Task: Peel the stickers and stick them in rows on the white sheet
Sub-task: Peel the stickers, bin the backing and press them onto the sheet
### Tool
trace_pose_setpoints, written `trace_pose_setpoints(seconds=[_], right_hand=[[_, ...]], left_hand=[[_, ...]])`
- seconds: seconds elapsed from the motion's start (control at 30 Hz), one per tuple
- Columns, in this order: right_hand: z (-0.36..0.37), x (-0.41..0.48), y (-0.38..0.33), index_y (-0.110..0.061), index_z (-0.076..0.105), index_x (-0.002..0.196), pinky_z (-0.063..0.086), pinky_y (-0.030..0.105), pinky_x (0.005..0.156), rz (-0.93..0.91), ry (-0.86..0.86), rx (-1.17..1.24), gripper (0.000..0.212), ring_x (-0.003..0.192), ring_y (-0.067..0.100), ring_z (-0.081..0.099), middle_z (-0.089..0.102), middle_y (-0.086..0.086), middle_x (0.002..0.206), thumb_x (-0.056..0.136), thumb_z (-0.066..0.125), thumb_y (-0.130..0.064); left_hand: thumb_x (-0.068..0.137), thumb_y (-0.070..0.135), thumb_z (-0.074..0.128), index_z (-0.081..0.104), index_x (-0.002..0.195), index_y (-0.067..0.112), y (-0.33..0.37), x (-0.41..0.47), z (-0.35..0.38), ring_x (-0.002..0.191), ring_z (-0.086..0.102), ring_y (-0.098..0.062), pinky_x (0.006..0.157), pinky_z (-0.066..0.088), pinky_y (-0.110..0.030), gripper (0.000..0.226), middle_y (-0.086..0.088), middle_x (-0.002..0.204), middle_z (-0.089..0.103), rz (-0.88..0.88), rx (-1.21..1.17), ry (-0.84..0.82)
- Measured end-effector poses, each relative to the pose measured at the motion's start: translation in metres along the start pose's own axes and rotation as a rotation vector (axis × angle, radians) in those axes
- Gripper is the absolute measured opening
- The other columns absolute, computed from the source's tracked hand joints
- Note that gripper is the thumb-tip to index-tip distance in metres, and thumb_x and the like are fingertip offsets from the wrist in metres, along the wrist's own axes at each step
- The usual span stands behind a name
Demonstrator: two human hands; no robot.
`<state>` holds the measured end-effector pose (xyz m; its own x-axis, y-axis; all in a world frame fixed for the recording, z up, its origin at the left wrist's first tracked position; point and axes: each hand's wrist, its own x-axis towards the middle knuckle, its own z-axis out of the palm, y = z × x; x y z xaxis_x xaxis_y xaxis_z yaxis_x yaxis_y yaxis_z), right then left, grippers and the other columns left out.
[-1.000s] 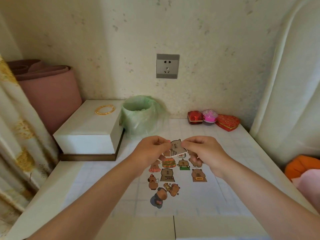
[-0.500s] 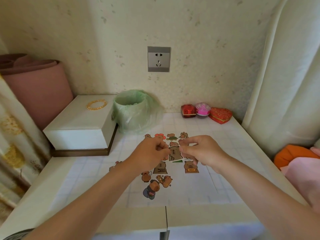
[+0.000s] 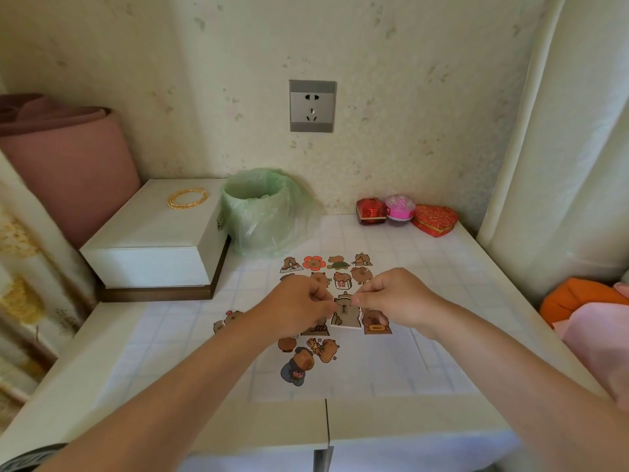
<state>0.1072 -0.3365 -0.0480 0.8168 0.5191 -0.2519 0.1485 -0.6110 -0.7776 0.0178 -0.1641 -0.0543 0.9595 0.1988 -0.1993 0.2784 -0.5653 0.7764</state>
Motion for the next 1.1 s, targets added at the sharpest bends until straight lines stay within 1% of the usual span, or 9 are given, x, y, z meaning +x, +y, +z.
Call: trace_pose_setpoints(seconds=[0.1, 0.27, 0.4, 0.57, 0.7, 0.8, 0.9, 0.97, 1.1], right_hand=[[0.005, 0.002, 0.004, -0.013, 0.078, 0.09, 0.044, 0.023, 0.059, 0.013, 0.026, -0.025, 0.01, 0.046, 0.008, 0.048, 0.057, -0.013, 0.041, 0.089, 0.074, -0.022], [0.011, 0.005, 0.007, -0.017, 0.08, 0.09, 0.046, 0.023, 0.06, 0.004, 0.051, -0.081, 0.01, 0.055, 0.008, 0.054, 0.07, -0.001, 0.074, 0.085, 0.077, -0.025], [0.012, 0.008, 0.009, -0.022, 0.08, 0.077, 0.059, 0.036, 0.073, 0.027, 0.049, -0.087, 0.006, 0.069, 0.018, 0.069, 0.076, 0.008, 0.082, 0.075, 0.085, -0.026], [0.011, 0.009, 0.011, -0.026, 0.077, 0.075, 0.057, 0.037, 0.083, 0.037, 0.037, -0.103, 0.008, 0.094, 0.023, 0.072, 0.075, 0.007, 0.105, 0.075, 0.086, -0.026], [0.014, 0.01, 0.012, -0.026, 0.077, 0.076, 0.057, 0.035, 0.084, 0.027, 0.028, -0.121, 0.008, 0.093, 0.019, 0.07, 0.076, 0.003, 0.096, 0.075, 0.086, -0.027], [0.016, 0.012, 0.013, -0.025, 0.078, 0.077, 0.054, 0.029, 0.071, 0.019, 0.036, -0.145, 0.007, 0.082, 0.018, 0.07, 0.075, 0.001, 0.083, 0.076, 0.085, -0.028], [0.016, 0.012, 0.013, -0.023, 0.08, 0.083, 0.044, 0.022, 0.057, 0.003, 0.041, -0.167, 0.008, 0.065, 0.01, 0.062, 0.069, -0.005, 0.07, 0.078, 0.084, -0.028], [0.017, 0.011, 0.013, -0.022, 0.08, 0.086, 0.041, 0.021, 0.057, 0.005, 0.043, -0.18, 0.01, 0.065, 0.007, 0.06, 0.067, -0.008, 0.07, 0.078, 0.083, -0.028], [0.017, 0.012, 0.014, -0.025, 0.08, 0.083, 0.047, 0.023, 0.063, 0.0, 0.051, -0.211, 0.009, 0.077, 0.008, 0.065, 0.072, -0.009, 0.082, 0.077, 0.083, -0.03]], left_hand=[[0.09, 0.019, 0.069, 0.073, 0.082, 0.019, -0.002, 0.002, 0.003, 0.061, 0.055, -0.009, 0.065, 0.05, -0.023, 0.01, 0.007, 0.068, 0.063, -0.016, 0.046, -0.01], [0.088, 0.016, 0.072, 0.075, 0.08, 0.018, -0.004, 0.006, 0.006, 0.055, 0.053, -0.003, 0.062, 0.048, -0.021, 0.008, 0.01, 0.062, 0.06, -0.014, 0.086, -0.003], [0.087, 0.018, 0.073, 0.078, 0.085, 0.017, -0.005, 0.008, 0.006, 0.055, 0.053, -0.001, 0.064, 0.048, -0.019, 0.005, 0.014, 0.06, 0.06, -0.02, 0.107, 0.004], [0.086, 0.02, 0.074, 0.079, 0.089, 0.017, -0.006, 0.009, 0.007, 0.061, 0.056, -0.001, 0.068, 0.05, -0.018, 0.007, 0.016, 0.067, 0.063, -0.015, 0.129, 0.002], [0.084, 0.021, 0.073, 0.077, 0.079, 0.025, -0.006, 0.01, 0.008, 0.067, 0.062, -0.005, 0.073, 0.055, -0.023, 0.008, 0.015, 0.066, 0.066, -0.021, 0.184, 0.0], [0.083, 0.022, 0.074, 0.075, 0.074, 0.027, -0.007, 0.011, 0.01, 0.064, 0.061, -0.004, 0.068, 0.053, -0.019, 0.01, 0.016, 0.064, 0.065, -0.02, 0.198, 0.015], [0.082, 0.024, 0.074, 0.076, 0.076, 0.026, -0.007, 0.012, 0.011, 0.062, 0.059, -0.003, 0.063, 0.05, -0.015, 0.007, 0.015, 0.065, 0.066, -0.013, 0.214, 0.032], [0.082, 0.025, 0.074, 0.077, 0.078, 0.025, -0.007, 0.012, 0.011, 0.062, 0.059, -0.003, 0.065, 0.05, -0.017, 0.005, 0.014, 0.066, 0.066, -0.011, 0.223, 0.032], [0.082, 0.026, 0.075, 0.078, 0.081, 0.023, -0.008, 0.013, 0.012, 0.06, 0.056, -0.004, 0.063, 0.049, -0.018, 0.004, 0.013, 0.066, 0.064, -0.008, 0.242, 0.049]])
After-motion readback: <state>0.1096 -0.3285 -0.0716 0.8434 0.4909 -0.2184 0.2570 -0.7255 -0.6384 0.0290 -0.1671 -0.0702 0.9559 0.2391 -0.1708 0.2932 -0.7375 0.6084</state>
